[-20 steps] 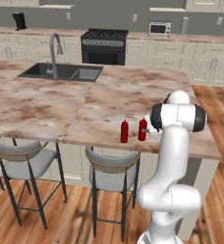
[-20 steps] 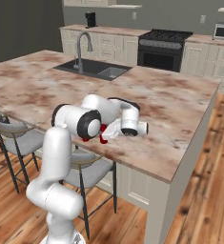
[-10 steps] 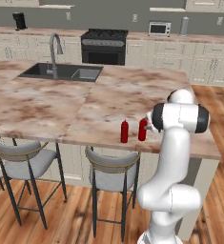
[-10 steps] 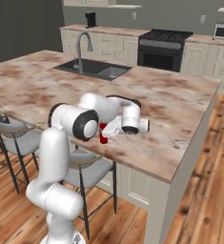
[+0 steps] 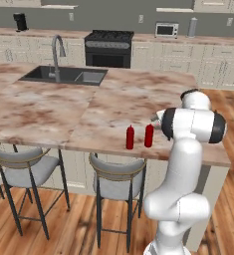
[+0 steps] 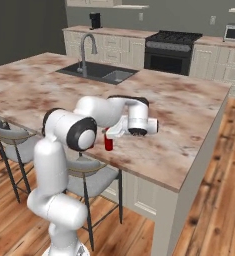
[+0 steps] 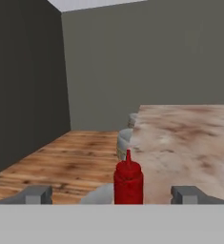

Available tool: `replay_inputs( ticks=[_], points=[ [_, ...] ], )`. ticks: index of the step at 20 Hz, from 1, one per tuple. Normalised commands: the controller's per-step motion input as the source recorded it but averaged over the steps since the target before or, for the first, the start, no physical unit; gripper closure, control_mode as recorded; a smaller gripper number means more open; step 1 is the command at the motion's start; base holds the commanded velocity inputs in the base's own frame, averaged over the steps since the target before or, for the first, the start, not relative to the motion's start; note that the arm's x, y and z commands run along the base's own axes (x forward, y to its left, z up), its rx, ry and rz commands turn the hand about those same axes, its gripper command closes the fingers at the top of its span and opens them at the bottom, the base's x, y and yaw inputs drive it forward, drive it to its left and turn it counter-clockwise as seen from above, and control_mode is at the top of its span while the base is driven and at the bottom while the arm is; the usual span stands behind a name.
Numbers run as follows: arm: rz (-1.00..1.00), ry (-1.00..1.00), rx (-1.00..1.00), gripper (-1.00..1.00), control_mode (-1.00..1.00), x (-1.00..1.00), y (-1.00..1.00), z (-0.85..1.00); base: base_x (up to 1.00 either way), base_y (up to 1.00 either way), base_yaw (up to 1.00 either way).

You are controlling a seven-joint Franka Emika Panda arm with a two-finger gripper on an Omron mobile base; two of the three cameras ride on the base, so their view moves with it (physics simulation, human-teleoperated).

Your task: The dining table condiment station is running low on ketchup. Refill the condiment station by opening the cabinet and taking the ketchup from the cabinet and placing it on the dining table.

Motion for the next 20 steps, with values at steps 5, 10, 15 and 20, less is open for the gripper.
replay_inputs(
  ticks=[5,10,15,20],
  points=[
    [0.0,-0.03,0.0,-1.0,-1.0,-0.48,0.05,0.56,0.0,0.0,0.0],
    [0.0,-0.05,0.0,-1.0,-1.0,-0.55,0.2,0.6,0.0,0.0,0.0],
    [-0.01,-0.1,-0.03,-1.0,-1.0,-0.74,0.38,0.59,0.0,0.0,0.0],
    [-0.04,-0.11,-0.04,-1.0,-1.0,-0.87,0.46,0.52,0.0,0.0,0.0]
  ],
)
